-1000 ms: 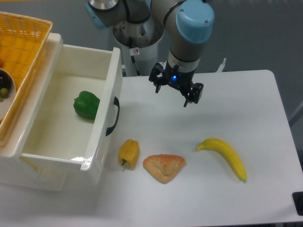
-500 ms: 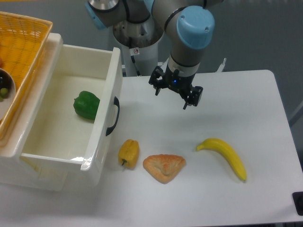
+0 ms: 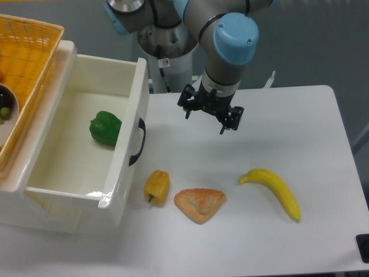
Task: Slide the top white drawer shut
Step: 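Lower the gripper and move it toward the open white drawer's front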
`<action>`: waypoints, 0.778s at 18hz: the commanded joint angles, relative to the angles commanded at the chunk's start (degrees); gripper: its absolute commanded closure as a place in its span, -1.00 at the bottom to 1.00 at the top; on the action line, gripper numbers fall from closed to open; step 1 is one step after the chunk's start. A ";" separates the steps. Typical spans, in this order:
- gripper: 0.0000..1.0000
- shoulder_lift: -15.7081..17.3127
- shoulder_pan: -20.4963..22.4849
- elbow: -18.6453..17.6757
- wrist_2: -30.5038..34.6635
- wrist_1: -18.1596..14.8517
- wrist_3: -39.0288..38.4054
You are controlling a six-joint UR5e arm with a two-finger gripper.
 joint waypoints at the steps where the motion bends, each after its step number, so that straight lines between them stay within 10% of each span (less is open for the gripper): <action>1: -1.00 -0.26 -0.17 0.00 0.09 1.06 -2.80; 14: -1.00 -2.46 -2.28 -0.44 1.75 5.20 -15.73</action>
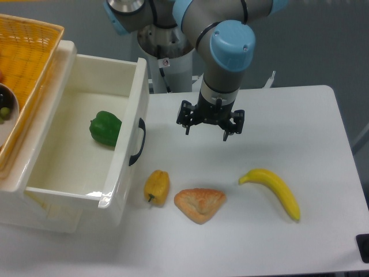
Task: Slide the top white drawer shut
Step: 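Lower the gripper and move it toward the open white drawer's front, then bring the gripper against the drawer front beside its black handle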
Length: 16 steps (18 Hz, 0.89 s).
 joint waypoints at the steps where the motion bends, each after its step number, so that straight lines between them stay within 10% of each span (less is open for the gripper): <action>1: -1.00 -0.53 -0.79 0.17 1.66 0.18 -0.71; 16: -1.00 -6.68 -6.59 0.26 4.76 3.61 -8.01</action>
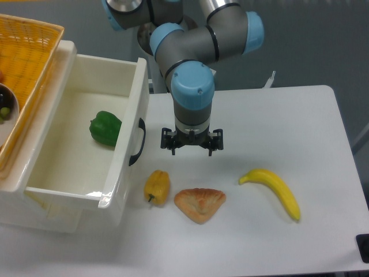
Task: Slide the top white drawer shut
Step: 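Bring the gripper against the drawer front beside its black handle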
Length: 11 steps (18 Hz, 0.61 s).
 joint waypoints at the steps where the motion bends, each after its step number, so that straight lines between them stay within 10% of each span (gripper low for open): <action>1: -1.00 -0.17 0.00 0.09 0.00 0.00 0.17; 11: -1.00 -1.49 -0.88 -0.18 -1.41 -0.18 0.97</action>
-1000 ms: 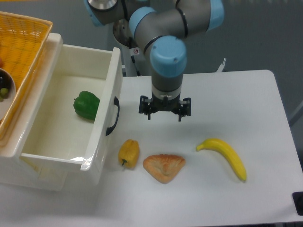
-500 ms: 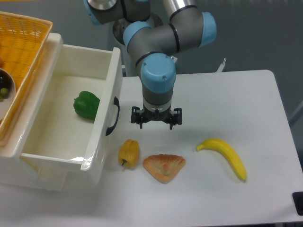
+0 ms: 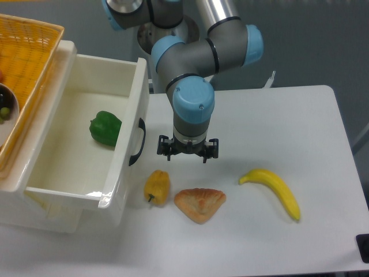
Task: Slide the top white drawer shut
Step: 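Bring the gripper against the drawer front beside its black handle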
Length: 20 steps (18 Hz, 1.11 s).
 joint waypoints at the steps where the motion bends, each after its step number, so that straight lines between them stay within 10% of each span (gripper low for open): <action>1: -1.00 -0.09 -0.09 0.00 -0.09 -0.09 0.00; 20: -1.00 -0.09 -1.85 -0.44 -0.53 -0.44 -0.53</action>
